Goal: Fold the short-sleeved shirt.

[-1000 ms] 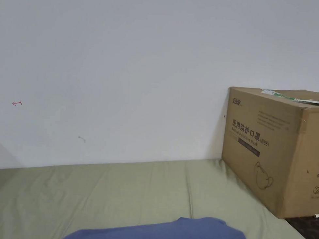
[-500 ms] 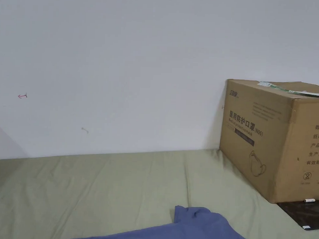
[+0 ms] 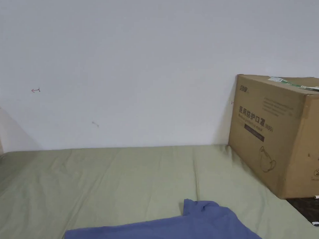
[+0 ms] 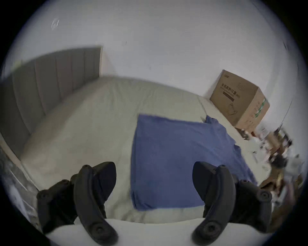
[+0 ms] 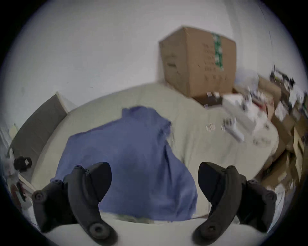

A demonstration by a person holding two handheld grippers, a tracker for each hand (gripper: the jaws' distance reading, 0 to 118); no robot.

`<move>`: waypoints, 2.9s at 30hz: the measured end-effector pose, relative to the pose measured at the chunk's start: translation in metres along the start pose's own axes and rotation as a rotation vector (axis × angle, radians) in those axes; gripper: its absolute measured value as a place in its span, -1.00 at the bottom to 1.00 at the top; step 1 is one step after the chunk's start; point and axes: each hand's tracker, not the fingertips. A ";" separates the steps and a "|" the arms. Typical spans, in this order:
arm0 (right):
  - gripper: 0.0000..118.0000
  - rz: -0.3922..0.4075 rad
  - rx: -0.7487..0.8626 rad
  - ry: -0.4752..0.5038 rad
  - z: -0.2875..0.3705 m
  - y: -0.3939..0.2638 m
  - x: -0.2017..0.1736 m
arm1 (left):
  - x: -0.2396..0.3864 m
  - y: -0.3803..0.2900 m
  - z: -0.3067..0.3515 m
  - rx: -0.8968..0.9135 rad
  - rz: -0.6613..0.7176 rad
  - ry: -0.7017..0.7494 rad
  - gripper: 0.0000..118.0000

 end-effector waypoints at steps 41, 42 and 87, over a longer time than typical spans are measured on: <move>-0.87 -0.002 -0.263 0.129 -0.345 0.085 0.005 | -0.045 0.071 -0.329 -0.367 -0.151 -0.111 -0.97; -0.37 0.008 -0.344 0.076 -0.377 0.097 0.018 | -0.045 0.070 -0.323 -0.350 -0.147 -0.117 -0.97; -0.95 0.036 0.197 0.103 -0.040 0.380 0.033 | 0.017 0.331 0.005 0.237 -0.162 -0.119 -0.97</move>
